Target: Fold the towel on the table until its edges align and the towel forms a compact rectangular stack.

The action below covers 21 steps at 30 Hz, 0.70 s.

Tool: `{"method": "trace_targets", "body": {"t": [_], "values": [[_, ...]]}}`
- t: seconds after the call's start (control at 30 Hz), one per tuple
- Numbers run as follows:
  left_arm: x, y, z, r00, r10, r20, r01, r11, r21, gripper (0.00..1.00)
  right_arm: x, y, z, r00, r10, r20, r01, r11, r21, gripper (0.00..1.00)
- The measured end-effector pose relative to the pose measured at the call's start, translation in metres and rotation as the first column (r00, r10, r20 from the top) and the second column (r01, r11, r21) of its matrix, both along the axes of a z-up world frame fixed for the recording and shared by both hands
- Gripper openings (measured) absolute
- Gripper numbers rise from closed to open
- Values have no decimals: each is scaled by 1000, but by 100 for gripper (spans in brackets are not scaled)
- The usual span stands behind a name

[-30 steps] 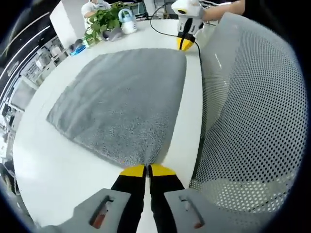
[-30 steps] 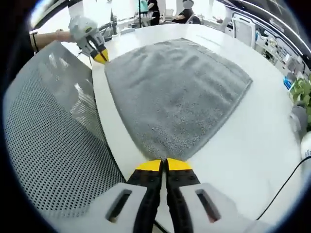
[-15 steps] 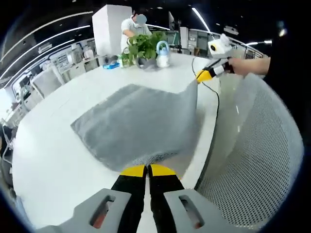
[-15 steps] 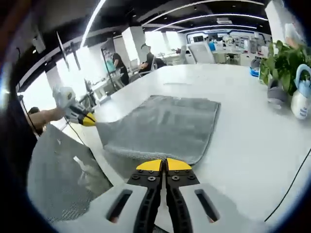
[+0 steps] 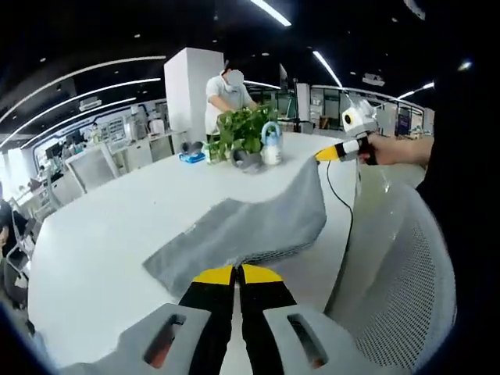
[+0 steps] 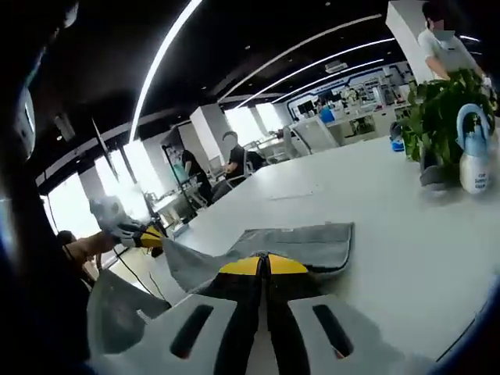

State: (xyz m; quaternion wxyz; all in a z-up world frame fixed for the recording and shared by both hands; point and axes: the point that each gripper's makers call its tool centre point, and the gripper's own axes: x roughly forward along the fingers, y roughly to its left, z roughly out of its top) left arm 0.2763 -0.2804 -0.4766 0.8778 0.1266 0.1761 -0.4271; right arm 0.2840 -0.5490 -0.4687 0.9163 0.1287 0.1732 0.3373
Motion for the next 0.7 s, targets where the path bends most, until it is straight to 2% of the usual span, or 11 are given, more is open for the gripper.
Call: {"method": "trace_targets", "body": {"t": [0.1, 0.17, 0.27, 0.53, 0.7], "values": [[2, 4, -1, 1000, 9, -25, -10, 1000, -19, 2, 0, -3, -4, 1000, -4, -21, 4, 1000, 16, 0], [0, 7, 2, 1000, 8, -12, -8, 1000, -16, 2, -3, -4, -1, 1000, 6, -13, -6, 1000, 28, 0], [-4, 8, 11, 1000, -8, 13, 9, 999, -46, 2, -9, 0, 8, 999, 30, 18, -31, 998, 50, 0], [-9, 23, 27, 1000, 25, 16, -23, 993, -114, 2, -14, -4, 16, 999, 40, 29, -43, 996, 81, 0], [-18, 26, 35, 1000, 13, 15, -11, 987, -160, 2, -22, -6, 25, 997, 69, 30, -71, 995, 73, 0]]}}
